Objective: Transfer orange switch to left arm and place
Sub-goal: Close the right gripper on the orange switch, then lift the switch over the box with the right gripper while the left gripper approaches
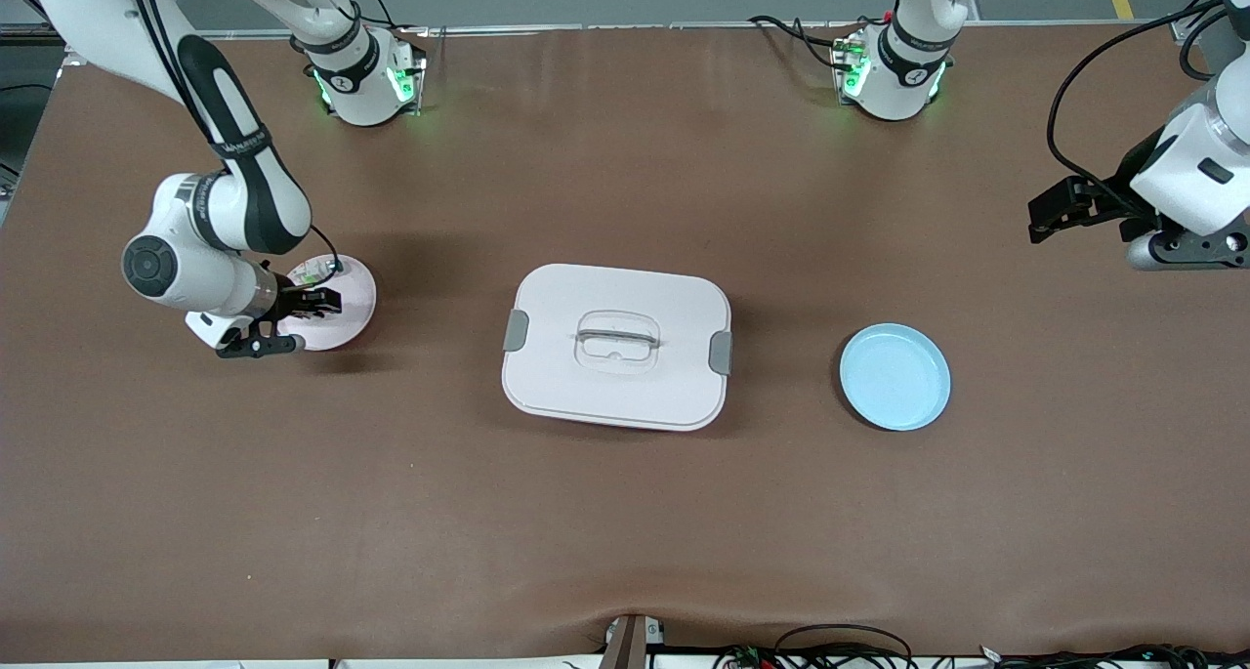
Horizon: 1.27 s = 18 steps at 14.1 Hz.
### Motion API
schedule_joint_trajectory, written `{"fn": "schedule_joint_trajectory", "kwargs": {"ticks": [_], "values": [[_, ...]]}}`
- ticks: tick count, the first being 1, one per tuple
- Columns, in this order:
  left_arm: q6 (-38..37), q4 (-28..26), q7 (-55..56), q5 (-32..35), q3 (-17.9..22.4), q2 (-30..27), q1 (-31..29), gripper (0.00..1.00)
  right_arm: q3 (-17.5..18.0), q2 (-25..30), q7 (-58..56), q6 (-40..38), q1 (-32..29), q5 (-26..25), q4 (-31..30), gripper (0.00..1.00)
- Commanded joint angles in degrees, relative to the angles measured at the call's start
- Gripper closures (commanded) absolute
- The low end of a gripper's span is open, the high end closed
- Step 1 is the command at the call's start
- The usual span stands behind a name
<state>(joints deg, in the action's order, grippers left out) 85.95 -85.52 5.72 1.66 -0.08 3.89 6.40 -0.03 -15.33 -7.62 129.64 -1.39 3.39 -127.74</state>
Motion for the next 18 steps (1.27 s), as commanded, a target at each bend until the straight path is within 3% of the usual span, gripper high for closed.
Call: {"fn": "schedule_joint_trajectory", "kwargs": {"ticks": [1,4,8,10,13,16,18], "values": [[-0.78,1.24,-0.71,0.45,0.08,1.29,-0.16,0.00,0.12,4.25,6.80,-15.22,3.14,0.66,6.85,0.87],[-0.78,1.06,-0.27,0.63,0.08,1.82,-0.33,0.00,0.12,4.00,17.16,-33.00,7.09,0.66,20.38,0.87],[-0.78,1.32,-0.53,0.71,0.35,2.88,-0.25,0.00,0.21,3.82,33.75,-43.05,15.78,3.37,30.77,0.89],[-0.78,1.32,-0.71,0.89,0.35,2.97,-0.42,0.00,0.21,3.73,43.26,-44.30,20.35,7.66,33.69,0.89],[-0.78,1.32,-3.60,0.80,0.43,3.76,-0.42,0.00,0.21,1.64,54.87,-43.51,24.67,18.02,37.81,0.89],[-0.78,1.33,-2.91,-0.95,0.35,4.20,-0.42,0.00,0.12,-1.36,62.18,-41.15,25.12,29.02,41.43,0.89],[-2.70,0.89,-2.64,-4.80,0.43,3.67,-0.51,0.00,0.21,-1.89,65.70,-36.93,26.43,32.29,41.43,0.89]]}}
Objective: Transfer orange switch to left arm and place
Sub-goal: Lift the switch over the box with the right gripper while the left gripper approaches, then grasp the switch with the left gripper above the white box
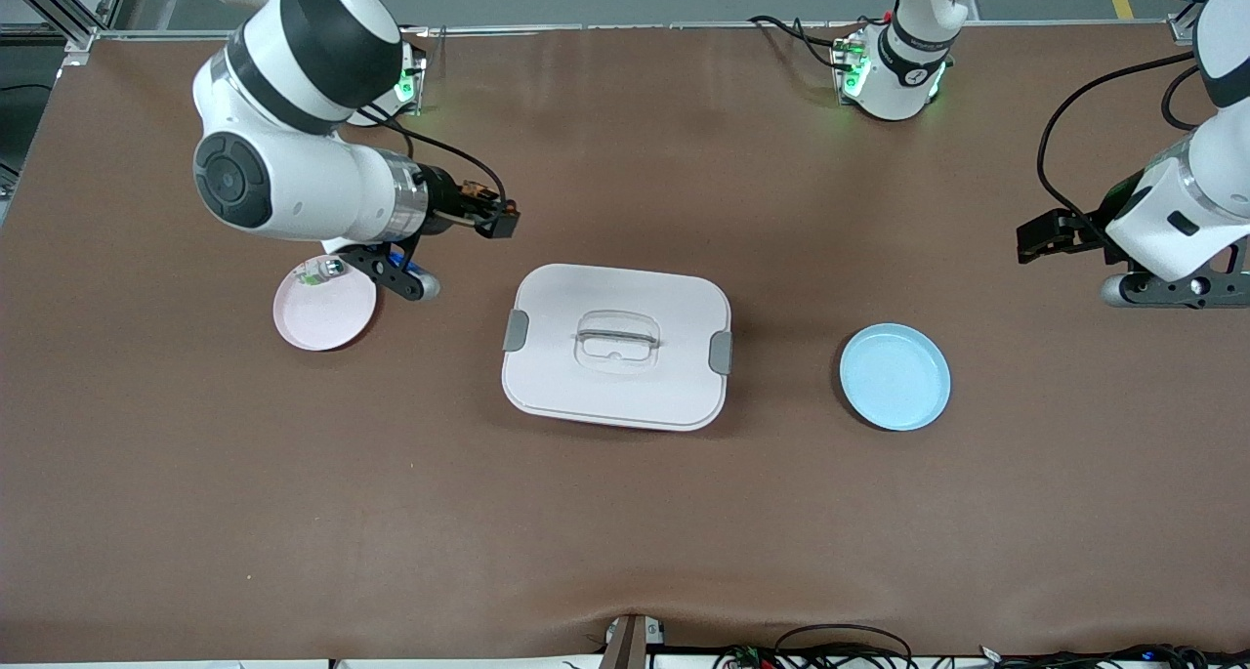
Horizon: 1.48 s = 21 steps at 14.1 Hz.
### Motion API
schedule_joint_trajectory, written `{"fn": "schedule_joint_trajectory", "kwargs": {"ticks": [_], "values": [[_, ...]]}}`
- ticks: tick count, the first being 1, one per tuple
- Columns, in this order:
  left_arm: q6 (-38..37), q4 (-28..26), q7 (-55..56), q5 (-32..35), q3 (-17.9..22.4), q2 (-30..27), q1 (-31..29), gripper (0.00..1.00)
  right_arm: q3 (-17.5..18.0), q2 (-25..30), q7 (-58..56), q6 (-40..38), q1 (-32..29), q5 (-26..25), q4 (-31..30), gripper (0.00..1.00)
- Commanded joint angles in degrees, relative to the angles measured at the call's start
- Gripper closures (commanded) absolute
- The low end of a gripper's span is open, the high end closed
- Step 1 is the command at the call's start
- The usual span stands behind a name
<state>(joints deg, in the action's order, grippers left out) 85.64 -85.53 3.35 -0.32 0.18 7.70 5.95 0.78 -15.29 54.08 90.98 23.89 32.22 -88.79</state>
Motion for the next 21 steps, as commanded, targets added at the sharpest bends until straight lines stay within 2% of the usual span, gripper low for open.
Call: {"fn": "schedule_joint_trajectory", "kwargs": {"ticks": [1,5,7,11,14,16,19,21], "values": [[-3.28,0.89,0.34,-5.63,0.17,-0.23,-0.15,0.00,-0.61,-2.55,5.23,3.31,1.59,5.38,2.57,0.89],[-2.94,-2.09,5.78,-15.31,-0.53,-2.16,0.46,0.00,-0.61,-4.40,12.08,12.70,3.96,16.54,2.57,0.89],[0.73,-4.54,9.90,-17.69,-4.37,-3.56,0.55,0.00,-0.61,-5.36,15.34,17.27,6.07,18.66,2.66,0.89],[14.44,-12.28,26.07,-20.33,-14.22,-7.35,0.46,0.00,-0.61,-7.38,18.42,28.52,10.81,25.50,2.66,0.89],[21.47,-15.62,27.67,-23.48,-18.36,-7.44,0.46,0.00,-0.61,-9.93,24.12,35.30,13.54,27.19,5.02,0.88],[27.18,-19.04,27.76,-25.43,-19.95,-8.40,0.46,0.00,-0.61,-11.78,27.03,35.76,14.34,27.11,7.57,0.88],[38.70,-25.72,28.46,-31.04,-22.84,-11.30,0.46,0.00,-0.70,-12.14,27.66,35.76,14.34,27.19,7.84,0.87],[41.70,-26.62,31.36,-31.59,-24.17,-11.48,0.55,0.00,-0.70,-12.14,27.66,35.67,14.34,27.11,7.84,0.87]]}}
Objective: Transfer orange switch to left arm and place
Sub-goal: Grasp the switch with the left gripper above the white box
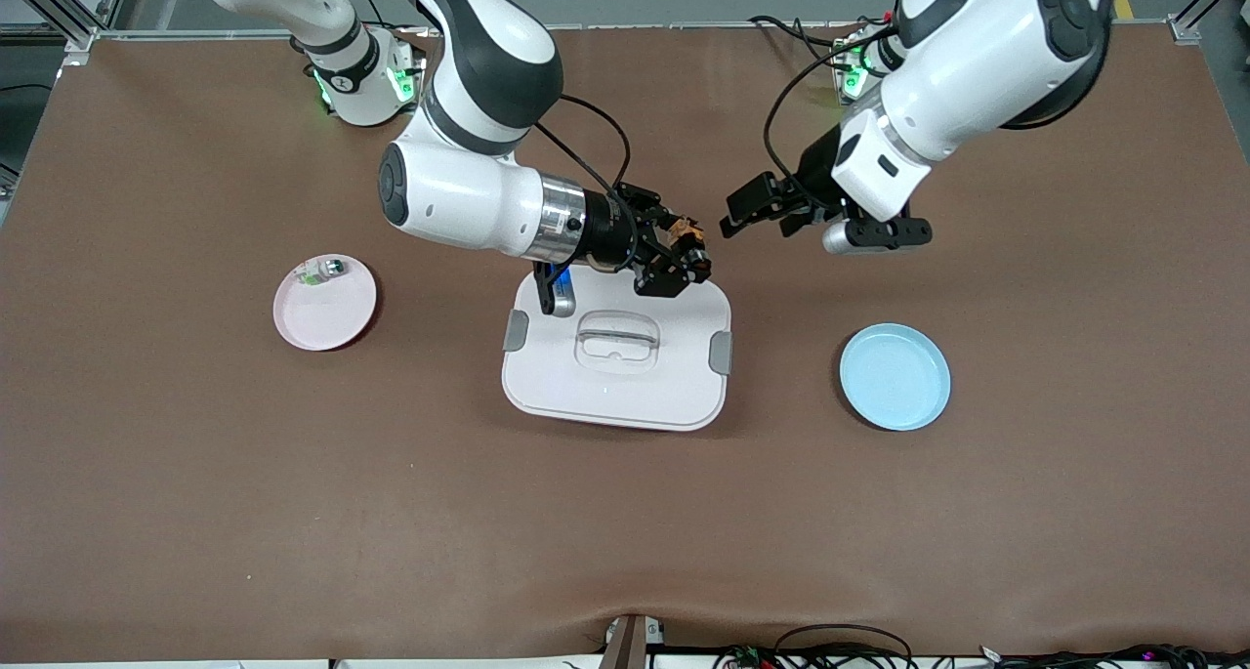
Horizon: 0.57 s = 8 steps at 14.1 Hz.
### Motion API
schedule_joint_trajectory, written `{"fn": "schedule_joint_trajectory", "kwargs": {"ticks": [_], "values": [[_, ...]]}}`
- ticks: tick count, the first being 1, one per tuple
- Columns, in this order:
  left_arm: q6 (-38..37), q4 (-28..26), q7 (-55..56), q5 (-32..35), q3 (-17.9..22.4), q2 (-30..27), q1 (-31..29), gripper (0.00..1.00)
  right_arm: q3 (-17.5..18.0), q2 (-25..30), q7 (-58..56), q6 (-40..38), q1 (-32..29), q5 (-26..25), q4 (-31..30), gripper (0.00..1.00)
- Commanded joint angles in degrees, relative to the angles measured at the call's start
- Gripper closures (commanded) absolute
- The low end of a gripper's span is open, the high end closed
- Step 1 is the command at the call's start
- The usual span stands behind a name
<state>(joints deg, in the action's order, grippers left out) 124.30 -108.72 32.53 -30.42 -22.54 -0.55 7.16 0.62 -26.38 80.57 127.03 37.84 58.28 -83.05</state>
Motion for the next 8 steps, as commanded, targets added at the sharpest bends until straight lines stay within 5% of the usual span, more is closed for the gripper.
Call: {"fn": "schedule_joint_trajectory", "kwargs": {"ticks": [1,8], "values": [[3.22,-3.52,2.27,-1.48,-2.06,-3.14,-0.66,0.00,-0.54,-1.04,1.16,-0.38,0.40,1.05,2.10,0.87],[8.83,-3.52,2.53,-1.40,-3.47,-0.34,-0.13,0.07,-0.54,-1.13,0.90,-0.38,0.40,0.96,2.10,0.87]]}}
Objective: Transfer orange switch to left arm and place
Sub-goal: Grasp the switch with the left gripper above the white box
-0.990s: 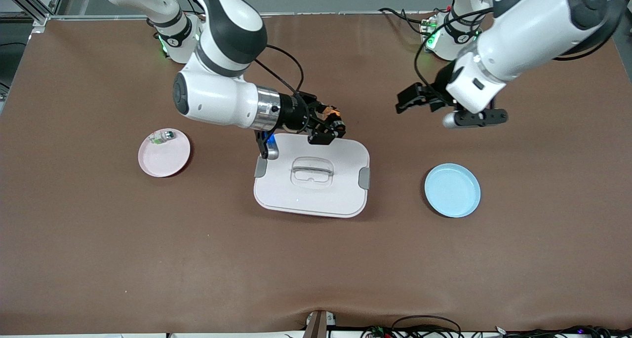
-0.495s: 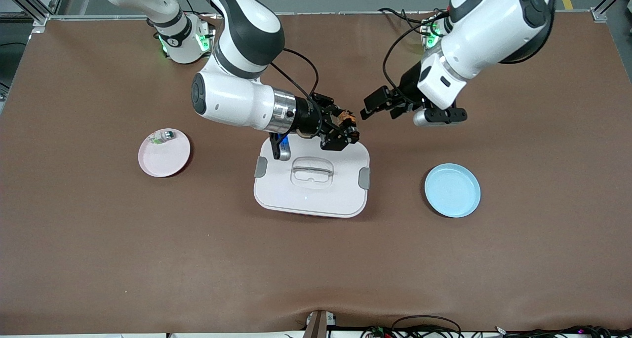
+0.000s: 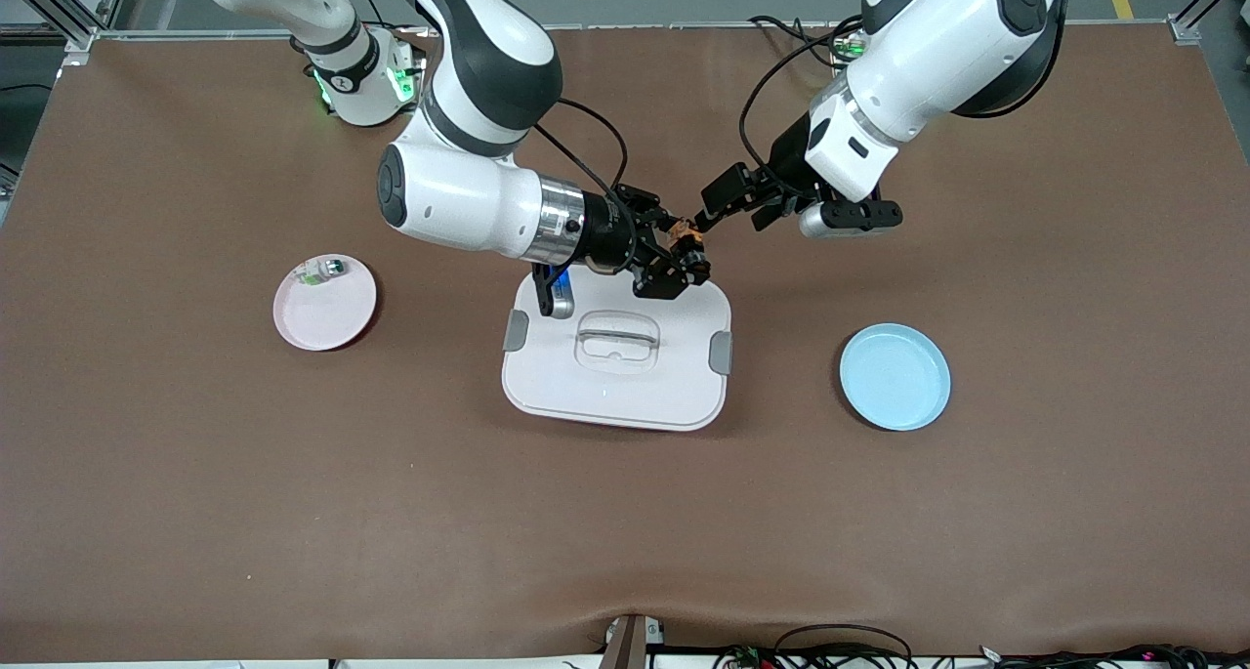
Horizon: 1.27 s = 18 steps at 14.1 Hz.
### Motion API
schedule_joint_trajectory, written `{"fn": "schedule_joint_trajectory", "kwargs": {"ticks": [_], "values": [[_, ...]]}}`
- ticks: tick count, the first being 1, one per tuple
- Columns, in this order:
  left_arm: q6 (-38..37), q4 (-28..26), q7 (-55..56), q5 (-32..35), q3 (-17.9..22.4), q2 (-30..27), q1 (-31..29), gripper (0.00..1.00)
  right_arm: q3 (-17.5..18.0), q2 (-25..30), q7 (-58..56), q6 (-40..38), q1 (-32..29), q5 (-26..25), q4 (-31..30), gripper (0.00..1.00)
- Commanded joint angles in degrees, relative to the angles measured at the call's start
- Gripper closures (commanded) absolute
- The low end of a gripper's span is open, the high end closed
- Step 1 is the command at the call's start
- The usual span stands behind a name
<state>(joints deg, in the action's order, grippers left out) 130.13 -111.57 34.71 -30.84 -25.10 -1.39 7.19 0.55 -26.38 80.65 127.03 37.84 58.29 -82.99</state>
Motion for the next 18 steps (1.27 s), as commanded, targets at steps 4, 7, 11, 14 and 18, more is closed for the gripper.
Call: {"fn": "schedule_joint_trajectory", "kwargs": {"ticks": [4,7,11,14,18], "values": [[6.72,-0.23,-0.61,-0.36,-2.93,2.79,-0.07,0.12,-0.46,-1.13,0.82,-0.38,0.39,0.94,2.04,0.87],[7.59,-0.05,-1.14,1.82,-3.20,3.67,0.46,0.21,-0.46,-1.13,0.91,-0.38,0.39,0.94,2.04,0.87],[8.04,1.00,-0.44,2.54,-3.11,4.64,1.43,0.36,-0.46,-1.13,0.91,-0.38,0.57,0.94,2.04,0.87],[8.04,1.44,-0.35,2.54,-3.20,5.08,2.04,0.50,-0.46,-1.13,1.00,-0.38,0.48,0.94,2.04,0.87],[7.95,1.71,0.00,2.54,-3.20,5.43,2.04,0.81,-0.37,-1.13,1.09,-0.38,0.48,1.03,2.04,0.87]]}}
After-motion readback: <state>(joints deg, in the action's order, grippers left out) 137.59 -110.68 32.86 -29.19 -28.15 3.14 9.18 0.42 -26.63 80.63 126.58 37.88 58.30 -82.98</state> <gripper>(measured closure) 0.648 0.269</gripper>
